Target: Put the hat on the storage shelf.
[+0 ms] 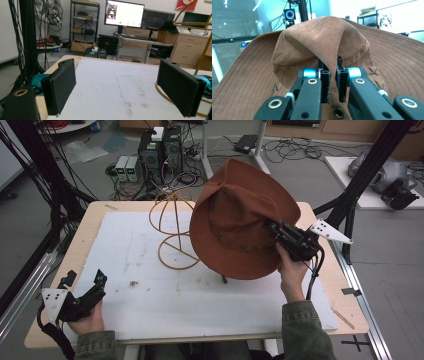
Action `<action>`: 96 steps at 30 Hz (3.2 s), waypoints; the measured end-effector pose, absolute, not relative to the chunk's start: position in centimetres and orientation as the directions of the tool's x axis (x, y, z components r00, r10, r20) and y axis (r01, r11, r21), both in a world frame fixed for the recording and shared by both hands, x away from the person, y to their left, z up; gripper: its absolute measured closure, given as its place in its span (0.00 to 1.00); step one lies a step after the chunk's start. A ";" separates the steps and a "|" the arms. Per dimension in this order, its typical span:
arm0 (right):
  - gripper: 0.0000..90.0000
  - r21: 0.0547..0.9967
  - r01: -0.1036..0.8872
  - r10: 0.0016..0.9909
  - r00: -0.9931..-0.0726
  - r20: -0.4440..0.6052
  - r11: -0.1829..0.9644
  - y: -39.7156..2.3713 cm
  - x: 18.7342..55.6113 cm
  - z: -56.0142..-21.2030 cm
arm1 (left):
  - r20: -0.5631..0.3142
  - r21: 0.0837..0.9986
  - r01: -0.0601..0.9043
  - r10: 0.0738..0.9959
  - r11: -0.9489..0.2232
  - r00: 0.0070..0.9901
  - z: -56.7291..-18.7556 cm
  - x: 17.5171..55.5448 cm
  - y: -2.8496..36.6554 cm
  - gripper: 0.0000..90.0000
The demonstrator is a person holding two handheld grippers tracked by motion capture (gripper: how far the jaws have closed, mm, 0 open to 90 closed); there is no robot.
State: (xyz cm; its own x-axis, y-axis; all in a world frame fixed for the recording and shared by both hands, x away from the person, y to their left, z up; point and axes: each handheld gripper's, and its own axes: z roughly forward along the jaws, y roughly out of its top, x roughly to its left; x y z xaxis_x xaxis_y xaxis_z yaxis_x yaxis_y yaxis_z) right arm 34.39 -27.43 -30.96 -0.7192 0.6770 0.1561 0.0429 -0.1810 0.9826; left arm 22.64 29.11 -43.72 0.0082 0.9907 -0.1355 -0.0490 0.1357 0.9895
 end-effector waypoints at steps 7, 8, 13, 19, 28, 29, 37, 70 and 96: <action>0.96 0.979 0.030 0.670 -0.725 0.159 -0.200 -25.9 35.3 -30.0 | -0.141 0.989 -0.049 0.990 0.141 0.011 -43.8 22.7 29.1 0.18; 0.96 0.979 0.033 0.667 -0.727 0.161 -0.201 -25.5 35.4 -29.9 | -0.141 0.989 -0.048 0.990 0.142 0.012 -43.8 22.7 29.2 0.18; 0.96 0.975 0.041 0.653 -0.736 0.176 -0.216 -24.2 36.3 -29.4 | -0.150 0.987 -0.050 0.989 0.151 0.011 -43.8 22.8 29.2 0.18; 0.96 0.971 0.050 0.640 -0.744 0.193 -0.234 -22.2 37.6 -28.8 | -0.152 0.987 -0.050 0.988 0.153 0.014 -43.8 22.8 29.3 0.18; 0.96 0.978 0.046 0.628 -0.761 0.165 -0.202 -19.1 39.5 -27.7 | -0.166 0.985 -0.049 0.986 0.166 0.010 -44.0 23.0 29.3 0.18; 0.96 0.978 0.050 0.624 -0.763 0.169 -0.203 -18.8 39.7 -27.7 | -0.161 0.986 -0.047 0.987 0.161 0.013 -44.0 23.0 29.3 0.18; 0.96 0.976 0.063 0.598 -0.781 0.178 -0.208 -16.0 41.3 -27.1 | -0.163 0.985 -0.046 0.987 0.164 0.010 -44.0 23.2 29.5 0.18; 0.95 0.972 0.122 0.539 -0.815 0.213 -0.200 -11.5 42.1 -27.8 | -0.165 0.985 -0.043 0.986 0.165 0.016 -44.0 23.3 29.7 0.18; 0.94 0.972 0.155 0.527 -0.819 0.225 -0.175 -10.5 42.2 -30.1 | -0.154 0.987 -0.040 0.988 0.154 0.015 -44.1 23.3 29.6 0.18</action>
